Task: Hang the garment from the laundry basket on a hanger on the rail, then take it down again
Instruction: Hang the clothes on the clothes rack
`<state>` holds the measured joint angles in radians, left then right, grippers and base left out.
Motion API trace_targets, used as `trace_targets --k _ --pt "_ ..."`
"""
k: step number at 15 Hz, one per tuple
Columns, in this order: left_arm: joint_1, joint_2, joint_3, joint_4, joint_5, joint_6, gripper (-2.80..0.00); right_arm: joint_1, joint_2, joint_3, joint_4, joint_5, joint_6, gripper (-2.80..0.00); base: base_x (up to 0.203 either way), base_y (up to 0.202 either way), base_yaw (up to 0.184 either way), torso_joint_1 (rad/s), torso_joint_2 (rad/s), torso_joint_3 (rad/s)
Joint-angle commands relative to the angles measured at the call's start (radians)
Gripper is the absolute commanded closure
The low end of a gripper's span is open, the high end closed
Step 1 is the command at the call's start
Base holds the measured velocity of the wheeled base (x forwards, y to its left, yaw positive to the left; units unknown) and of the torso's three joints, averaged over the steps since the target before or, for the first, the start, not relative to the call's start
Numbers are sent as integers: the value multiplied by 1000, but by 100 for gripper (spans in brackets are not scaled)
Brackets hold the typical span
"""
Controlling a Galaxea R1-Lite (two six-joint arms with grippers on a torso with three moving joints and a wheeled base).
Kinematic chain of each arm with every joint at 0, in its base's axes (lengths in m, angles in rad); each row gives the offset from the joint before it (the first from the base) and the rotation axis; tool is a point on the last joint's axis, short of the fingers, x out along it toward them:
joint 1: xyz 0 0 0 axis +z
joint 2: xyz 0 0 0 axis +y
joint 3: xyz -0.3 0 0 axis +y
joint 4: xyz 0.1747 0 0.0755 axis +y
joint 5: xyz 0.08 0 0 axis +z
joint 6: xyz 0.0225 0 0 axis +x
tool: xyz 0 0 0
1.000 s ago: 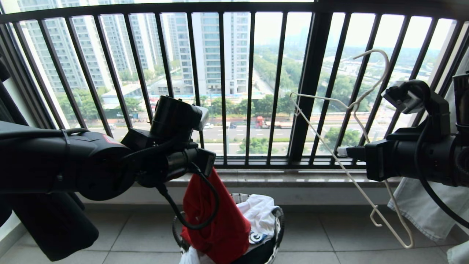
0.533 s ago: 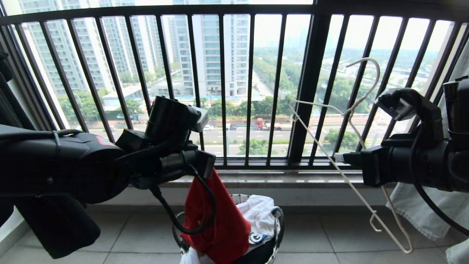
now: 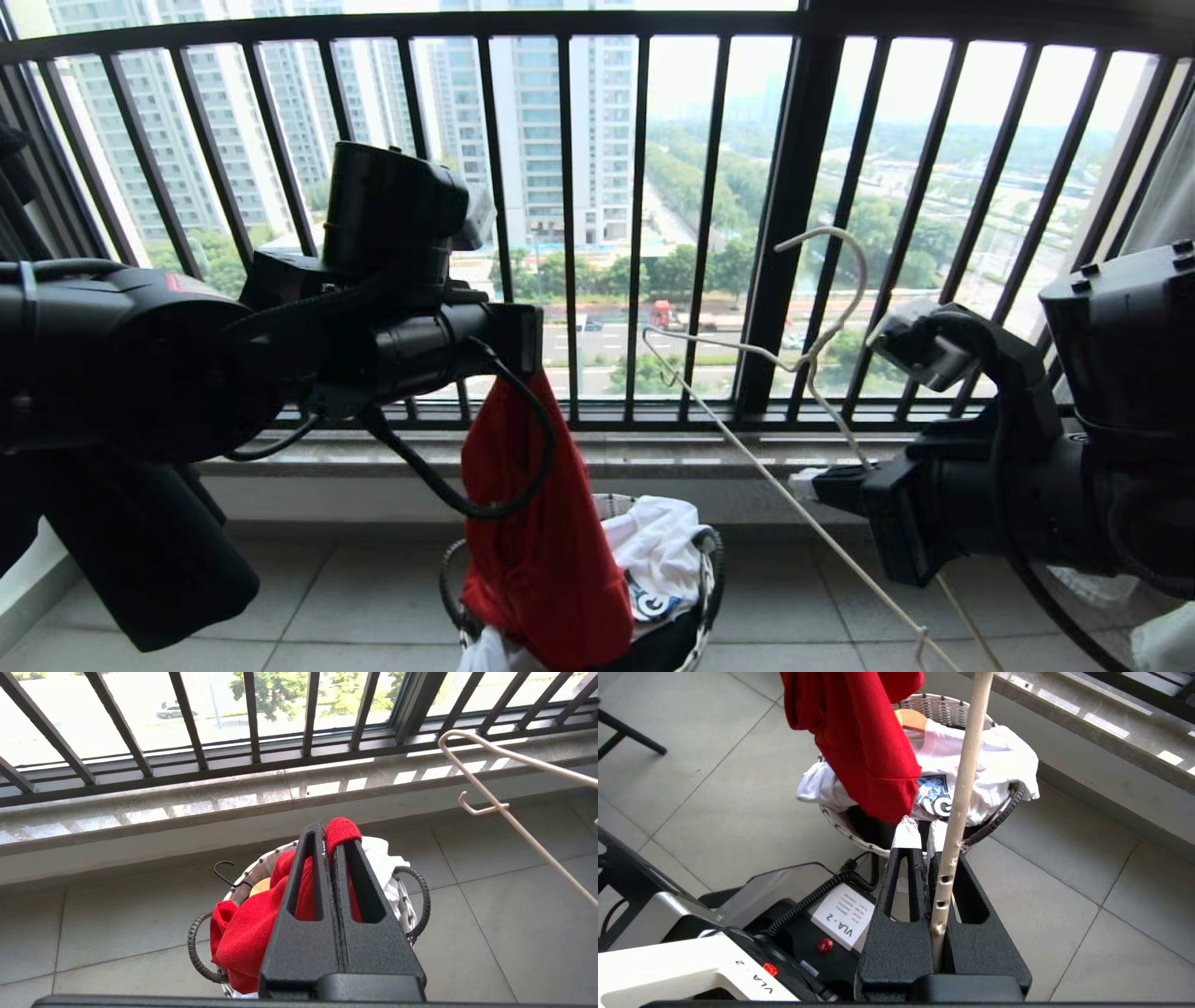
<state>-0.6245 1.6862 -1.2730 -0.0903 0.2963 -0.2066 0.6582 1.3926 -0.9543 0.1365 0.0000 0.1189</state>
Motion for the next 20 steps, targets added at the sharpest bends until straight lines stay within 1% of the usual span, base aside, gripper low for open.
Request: trace_targets --k 1,3,5,9,10,12,14,16,20 --pt "5 7 -26 -3 7 -16 0 51 -3 -1 36 36 2 0 0 0 0 0 0 0" --pt "17 18 -32 -11 11 -17 0 71 -23 -4 89 73 1 0 0 0 0 0 0 0" --pt "27 25 -33 -11 21 -17 0 75 -52 -8 130 110 -3 0 0 0 0 0 0 0" --pt "31 44 -36 -13 34 -17 0 75 -121 -36 211 229 -16 0 0 0 0 0 0 0" --pt "29 42 -35 -13 34 -16 0 77 -130 -38 217 245 -17 0 0 0 0 0 0 0" --pt "31 32 -31 -13 29 -19 0 88 -125 -38 217 252 -31 0 0 0 0 0 0 0" --pt "29 24 -32 -13 29 -19 0 89 -88 -39 213 281 -44 0 0 0 0 0 0 0" --pt "29 22 -32 -13 29 -19 0 89 -48 -56 210 296 -80 0 0 0 0 0 0 0" --pt "28 -26 -29 -11 24 -19 0 87 20 -117 179 298 -86 0 0 0 0 0 0 0"
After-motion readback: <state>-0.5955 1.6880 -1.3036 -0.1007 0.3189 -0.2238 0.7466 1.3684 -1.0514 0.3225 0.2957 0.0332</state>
